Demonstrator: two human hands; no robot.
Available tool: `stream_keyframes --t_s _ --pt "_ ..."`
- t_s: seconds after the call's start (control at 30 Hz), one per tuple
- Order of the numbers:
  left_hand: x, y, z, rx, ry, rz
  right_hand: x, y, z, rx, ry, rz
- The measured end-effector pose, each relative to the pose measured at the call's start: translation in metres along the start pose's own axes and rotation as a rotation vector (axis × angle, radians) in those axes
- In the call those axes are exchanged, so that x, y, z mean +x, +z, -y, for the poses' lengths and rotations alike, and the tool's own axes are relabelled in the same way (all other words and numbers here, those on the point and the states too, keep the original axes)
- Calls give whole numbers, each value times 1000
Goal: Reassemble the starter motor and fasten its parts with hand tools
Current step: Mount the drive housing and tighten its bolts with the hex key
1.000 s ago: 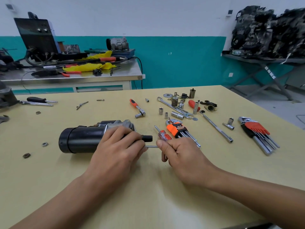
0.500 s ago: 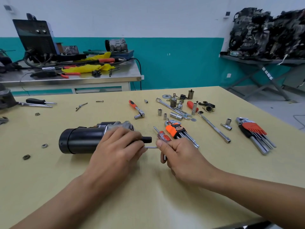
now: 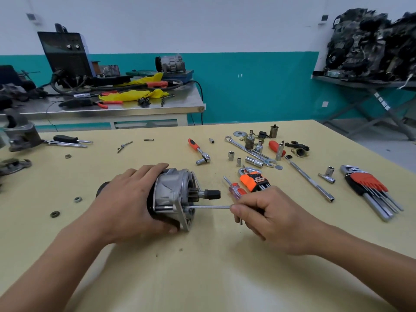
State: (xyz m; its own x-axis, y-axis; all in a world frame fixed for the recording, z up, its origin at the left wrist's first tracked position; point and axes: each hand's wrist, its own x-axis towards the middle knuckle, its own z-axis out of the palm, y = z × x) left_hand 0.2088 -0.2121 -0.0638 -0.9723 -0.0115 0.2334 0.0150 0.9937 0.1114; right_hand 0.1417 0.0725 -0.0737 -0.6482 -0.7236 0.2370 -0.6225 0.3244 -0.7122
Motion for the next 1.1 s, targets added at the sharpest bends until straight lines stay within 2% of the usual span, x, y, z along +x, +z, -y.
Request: stream_keyframes --t_s 0.1,0.23,0.37,0.5,0.7,0.8,0.87,0.9,1.0,1.1 --pt "2 2 2 9 9 -23 -2 -4 -2 -6 -8 37" --pt "2 9 3 15 44 -131 -1 -16 -3 25 40 99" --pt "2 12 1 40 76 -215 3 -28 -3 269 213 221" --pt "1 10 2 37 115 -267 5 -34 -1 -60 71 157" --pt "0 9 3 -81 105 -402 15 -40 12 124 85 81" --pt "2 4 4 -317 2 -505 28 -50 20 236 104 -79" --pt "3 0 6 -627 -63 -564 40 -63 18 336 189 -230" --pt "2 -2 9 -770 -79 -595 49 -66 16 304 225 -283" --pt "0 -4 18 -1084 -131 -621 82 -60 5 -140 295 -306" --pt "-1 -2 27 -1391 -133 -566 117 -42 -2 -463 341 -193"
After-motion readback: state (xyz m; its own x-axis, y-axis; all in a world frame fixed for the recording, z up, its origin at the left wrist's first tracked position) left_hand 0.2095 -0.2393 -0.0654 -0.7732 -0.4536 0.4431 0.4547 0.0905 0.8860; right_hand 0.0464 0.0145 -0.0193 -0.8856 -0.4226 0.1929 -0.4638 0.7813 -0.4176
